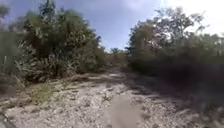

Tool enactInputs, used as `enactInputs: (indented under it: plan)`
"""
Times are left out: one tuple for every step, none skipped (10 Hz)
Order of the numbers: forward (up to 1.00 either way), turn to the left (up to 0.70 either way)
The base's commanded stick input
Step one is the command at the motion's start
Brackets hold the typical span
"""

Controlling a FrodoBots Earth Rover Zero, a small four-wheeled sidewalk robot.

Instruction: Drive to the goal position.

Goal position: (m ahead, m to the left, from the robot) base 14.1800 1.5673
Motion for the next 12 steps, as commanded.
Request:
enactInputs:
  plan:
    - [0.7, 0.0]
    - [0.7, 0.0]
    - [0.7, 0.0]
    - [0.7, 0.0]
    - [0.7, 0.0]
    - [0.7, 0.0]
    - [0.7, 0.0]
    - [0.7, 0.0]
    - [0.7, 0.0]
    - [0.7, 0.0]
    - [0.7, 0.0]
    - [0.7, 0.0]
